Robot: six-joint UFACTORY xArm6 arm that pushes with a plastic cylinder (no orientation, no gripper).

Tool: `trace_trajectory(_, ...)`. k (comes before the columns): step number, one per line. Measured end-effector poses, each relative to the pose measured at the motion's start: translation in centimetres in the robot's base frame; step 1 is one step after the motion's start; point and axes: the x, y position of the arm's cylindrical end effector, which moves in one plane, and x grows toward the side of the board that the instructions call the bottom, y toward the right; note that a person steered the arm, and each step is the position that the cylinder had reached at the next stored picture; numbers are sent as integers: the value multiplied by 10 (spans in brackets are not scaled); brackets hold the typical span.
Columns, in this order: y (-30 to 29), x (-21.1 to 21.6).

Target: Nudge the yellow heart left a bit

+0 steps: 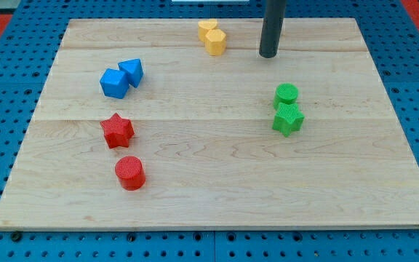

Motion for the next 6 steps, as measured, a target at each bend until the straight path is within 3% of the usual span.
trace_trajectory(5,18,-10)
trace_trajectory(6,37,-72)
